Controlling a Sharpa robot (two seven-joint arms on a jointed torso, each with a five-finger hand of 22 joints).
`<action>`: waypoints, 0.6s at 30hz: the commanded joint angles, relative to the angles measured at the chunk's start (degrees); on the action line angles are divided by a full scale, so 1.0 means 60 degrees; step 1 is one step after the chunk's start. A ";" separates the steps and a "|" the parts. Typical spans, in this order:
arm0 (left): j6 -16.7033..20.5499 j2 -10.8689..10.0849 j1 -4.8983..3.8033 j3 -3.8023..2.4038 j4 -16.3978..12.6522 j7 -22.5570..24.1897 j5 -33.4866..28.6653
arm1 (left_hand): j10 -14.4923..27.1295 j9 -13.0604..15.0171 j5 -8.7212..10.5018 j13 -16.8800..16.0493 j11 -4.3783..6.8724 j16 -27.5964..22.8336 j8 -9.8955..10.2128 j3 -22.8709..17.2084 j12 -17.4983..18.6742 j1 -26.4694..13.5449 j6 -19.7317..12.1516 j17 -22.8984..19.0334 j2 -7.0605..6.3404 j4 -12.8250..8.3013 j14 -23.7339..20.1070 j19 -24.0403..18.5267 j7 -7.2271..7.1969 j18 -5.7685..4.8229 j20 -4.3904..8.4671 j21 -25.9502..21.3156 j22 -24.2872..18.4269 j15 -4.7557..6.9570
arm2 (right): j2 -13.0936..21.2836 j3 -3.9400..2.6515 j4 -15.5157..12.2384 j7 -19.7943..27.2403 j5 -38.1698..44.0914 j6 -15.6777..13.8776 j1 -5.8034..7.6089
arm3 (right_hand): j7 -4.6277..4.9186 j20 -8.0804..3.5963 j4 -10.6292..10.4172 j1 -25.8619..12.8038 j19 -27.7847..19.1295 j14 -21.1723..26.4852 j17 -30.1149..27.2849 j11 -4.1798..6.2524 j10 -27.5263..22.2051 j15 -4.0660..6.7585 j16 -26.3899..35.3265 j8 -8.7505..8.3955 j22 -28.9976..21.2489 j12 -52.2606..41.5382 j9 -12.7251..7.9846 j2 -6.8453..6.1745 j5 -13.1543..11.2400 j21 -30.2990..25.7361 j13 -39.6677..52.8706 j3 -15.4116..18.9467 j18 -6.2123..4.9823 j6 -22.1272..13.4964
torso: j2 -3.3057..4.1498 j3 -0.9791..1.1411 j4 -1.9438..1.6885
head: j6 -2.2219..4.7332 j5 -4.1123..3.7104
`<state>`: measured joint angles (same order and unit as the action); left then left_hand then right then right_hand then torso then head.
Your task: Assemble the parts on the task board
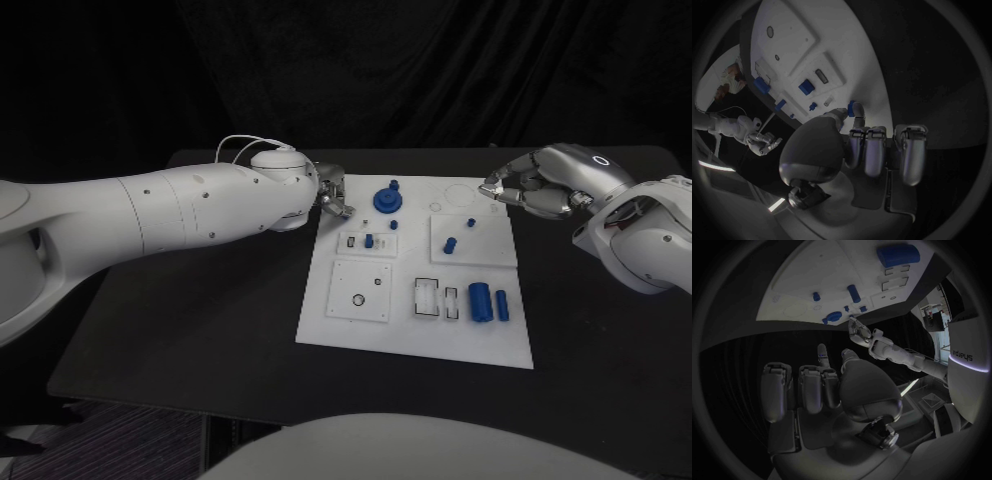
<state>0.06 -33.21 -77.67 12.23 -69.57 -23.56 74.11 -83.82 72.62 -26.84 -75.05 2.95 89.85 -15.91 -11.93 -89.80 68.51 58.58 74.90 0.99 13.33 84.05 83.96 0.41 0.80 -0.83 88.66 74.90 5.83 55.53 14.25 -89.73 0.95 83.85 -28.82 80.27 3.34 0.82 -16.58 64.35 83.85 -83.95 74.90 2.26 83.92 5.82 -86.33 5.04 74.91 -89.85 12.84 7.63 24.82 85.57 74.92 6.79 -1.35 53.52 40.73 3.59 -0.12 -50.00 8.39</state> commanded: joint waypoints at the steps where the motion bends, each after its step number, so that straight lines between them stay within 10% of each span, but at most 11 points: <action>1: 0.0332 -0.0089 0.0021 -0.0005 -0.0189 -0.0293 0.0058 | -0.1030 -0.0007 -0.0077 -0.2492 0.0073 0.0025 0.0023 -0.0162 -0.0033 0.0005 0.0095 0.2516 -0.0144 -0.0035 0.0992 0.0865 -0.0008 -0.0065 0.0056 -0.0015 0.2412 0.0039 | 0.0009 -0.0008 0.0002 -0.0154 0.0050 -0.0005 -0.0018 | 0.0005 0.0050 0.0009 0.0110 0.0652 -0.0740 0.1095 -0.0057 0.1013 -0.0075 0.0061 -0.0066 0.2243 -0.0025 -0.0013 0.0015 0.0036 -0.0048 0.2513 0.0067 0.0020 0.0072 | -0.0001 0.0004 -0.0001 | 0.0001 0.0026; 18: 0.0951 -0.1190 0.0017 -0.0005 -0.2040 -0.0742 -0.0904 | -0.1030 0.0001 -0.0024 -0.2492 0.0077 0.0025 0.0055 -0.0498 -0.0033 -0.0121 0.0154 0.2516 -0.0370 -0.0093 0.0992 0.0852 -0.0006 -0.0058 0.0071 -0.0042 0.2404 0.0052 | 0.0075 -0.0008 0.0053 -0.0201 0.0050 0.0017 -0.0051 | 0.0005 0.0050 0.0034 0.0188 0.0651 -0.0737 0.1084 -0.0056 0.1013 -0.0076 0.0066 -0.0074 0.2242 -0.0025 -0.0017 0.0014 0.0083 -0.0050 0.2513 0.0054 0.0019 0.0075 | -0.0012 0.0007 0.0004 | 0.0001 -0.0006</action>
<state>4.11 -40.17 -77.66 12.24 -81.12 -26.98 70.48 -84.04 72.61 -27.11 -75.05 3.17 89.85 -15.74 -14.69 -89.80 67.84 59.08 74.90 -0.73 12.80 84.05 83.96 0.33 0.80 -0.83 88.66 74.90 5.83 55.86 14.25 -89.48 0.86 83.85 -28.76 80.12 3.34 0.82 -16.42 64.92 83.85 -83.95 74.90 2.26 83.92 5.82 -86.10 4.83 74.91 -89.85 12.79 7.62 25.05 85.57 74.92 6.95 -1.35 53.52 40.67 3.60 -0.13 -50.00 8.26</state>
